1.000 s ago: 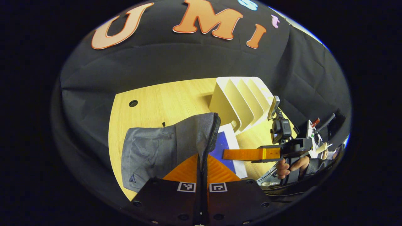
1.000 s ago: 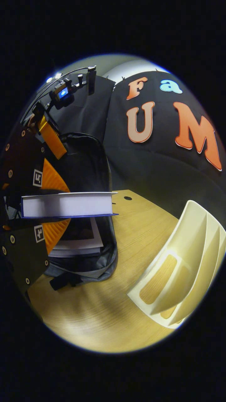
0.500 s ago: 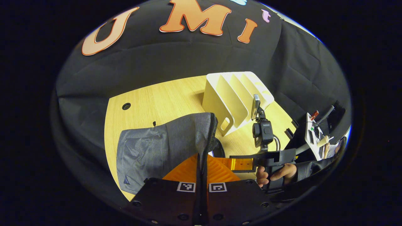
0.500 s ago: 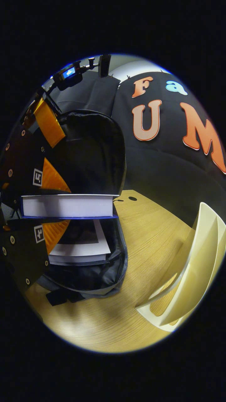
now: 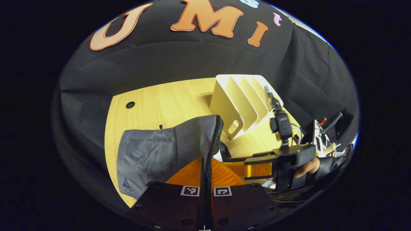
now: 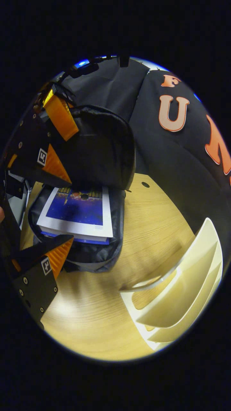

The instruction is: Open the schoolbag, grab two books from the bookshelf and put them into the schoolbag.

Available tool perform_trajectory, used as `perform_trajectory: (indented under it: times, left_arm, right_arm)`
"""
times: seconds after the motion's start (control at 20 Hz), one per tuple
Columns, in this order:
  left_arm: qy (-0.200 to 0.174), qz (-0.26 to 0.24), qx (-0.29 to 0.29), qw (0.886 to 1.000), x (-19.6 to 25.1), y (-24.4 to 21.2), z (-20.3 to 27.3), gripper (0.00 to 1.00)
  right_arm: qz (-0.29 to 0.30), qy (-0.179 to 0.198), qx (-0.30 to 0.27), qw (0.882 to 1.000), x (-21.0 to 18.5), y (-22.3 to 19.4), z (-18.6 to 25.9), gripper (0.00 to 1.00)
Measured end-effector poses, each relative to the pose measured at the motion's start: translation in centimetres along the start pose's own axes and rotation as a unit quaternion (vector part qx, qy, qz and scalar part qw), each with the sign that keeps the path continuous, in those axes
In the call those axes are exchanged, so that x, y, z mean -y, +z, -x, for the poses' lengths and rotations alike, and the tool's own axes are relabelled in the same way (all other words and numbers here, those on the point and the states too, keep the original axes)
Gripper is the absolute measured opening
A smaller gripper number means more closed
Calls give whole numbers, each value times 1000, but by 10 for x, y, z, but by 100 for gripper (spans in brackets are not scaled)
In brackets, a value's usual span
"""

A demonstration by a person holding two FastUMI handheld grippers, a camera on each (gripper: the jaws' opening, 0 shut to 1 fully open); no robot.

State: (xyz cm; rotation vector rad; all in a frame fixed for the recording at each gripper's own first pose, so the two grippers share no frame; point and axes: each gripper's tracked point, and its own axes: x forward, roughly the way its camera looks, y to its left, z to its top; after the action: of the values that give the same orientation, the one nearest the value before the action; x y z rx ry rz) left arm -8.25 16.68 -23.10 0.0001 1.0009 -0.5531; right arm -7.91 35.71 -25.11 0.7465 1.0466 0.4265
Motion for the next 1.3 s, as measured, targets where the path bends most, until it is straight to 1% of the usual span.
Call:
perform_trajectory:
  times: [0.05, 0.2, 0.35, 0.45, 0.55, 0.7, 0.75, 0.85, 0.9, 0.95, 1.05, 1.3]
  left_arm:
    - [8, 1, 0, 1000, 3, -2, -1, 2]
    - [40, 1, -2, 999, 8, -5, -7, 2]
    - [73, 7, -7, 997, 17, -7, -16, 4]
    - [70, 15, -13, 997, 36, -13, -21, 11]
    - [69, 18, -20, 997, 54, -20, -29, 35]
    - [96, 17, -30, 995, 73, -26, -42, 75]
    - [101, 19, -26, 994, 81, -23, -45, 81]
    - [112, 21, -13, 993, 99, -17, -50, 84]
    - [120, 19, -10, 993, 107, -13, -52, 94]
    - [128, 18, -3, 992, 116, -8, -54, 97]
    - [139, 22, 18, 990, 137, 4, -61, 97]
    - [165, 46, 78, 982, 186, 37, -66, 96]
  right_arm:
    - [12, -6, 5, 1000, 5, 5, 6, 94]
    - [54, -24, 21, 998, 24, 24, 32, 97]
    - [82, -28, 31, 996, 41, 39, 60, 98]
    - [99, -25, 38, 994, 51, 47, 78, 98]
    - [117, -26, 53, 991, 64, 59, 95, 98]
    - [143, -41, 71, 986, 88, 77, 122, 98]
    - [151, -44, 79, 984, 96, 84, 133, 98]
    - [165, -49, 95, 980, 109, 99, 154, 98]
    - [170, -53, 105, 978, 117, 107, 164, 98]
    - [176, -55, 112, 976, 125, 115, 174, 98]
    - [193, -63, 129, 971, 140, 130, 195, 98]
    - [258, -85, 184, 945, 159, 168, 248, 98]
